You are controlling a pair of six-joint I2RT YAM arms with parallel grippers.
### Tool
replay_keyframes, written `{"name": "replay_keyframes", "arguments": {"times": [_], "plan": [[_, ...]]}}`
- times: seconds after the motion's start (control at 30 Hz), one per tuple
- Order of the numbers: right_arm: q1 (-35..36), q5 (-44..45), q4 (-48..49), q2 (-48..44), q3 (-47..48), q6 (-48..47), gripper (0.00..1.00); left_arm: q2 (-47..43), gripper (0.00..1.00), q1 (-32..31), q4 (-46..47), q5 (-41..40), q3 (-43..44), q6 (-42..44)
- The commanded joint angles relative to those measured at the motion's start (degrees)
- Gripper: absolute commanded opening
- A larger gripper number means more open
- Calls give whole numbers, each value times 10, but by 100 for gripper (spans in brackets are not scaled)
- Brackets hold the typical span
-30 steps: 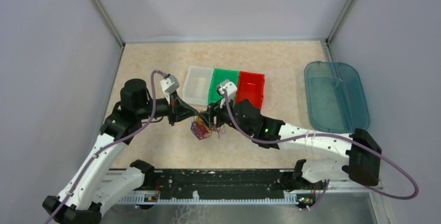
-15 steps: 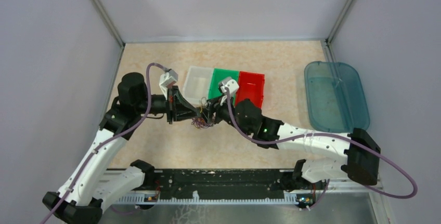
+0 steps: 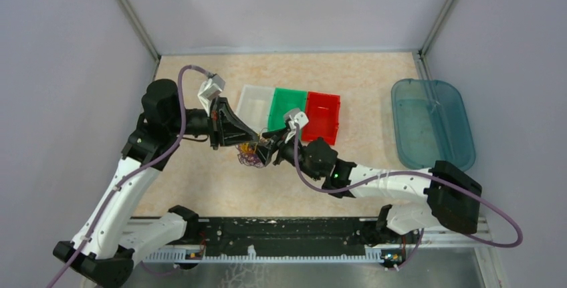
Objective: Untangle the cables
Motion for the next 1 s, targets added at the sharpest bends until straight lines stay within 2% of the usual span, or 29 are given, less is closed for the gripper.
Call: {"name": "replay_keyframes", "arguments": {"times": [0.0,0.33,0.57,0.7,0.97], "plan": [[5,6,14,17,-37,25,59,5,0,-5,46,42,64,-25],[5,22,-24,32,-51,53,59,41,0,-5,88,57,158,-39],[5,30,-57,44,-56,82,58,67,0,-4,88,28,248,-5],[5,30,-64,45,-64,95,58,73,0,-5,86,-1,280,31],[5,34,-68,49,-80,119,58,91,0,-5,122,-117,371,135]]}}
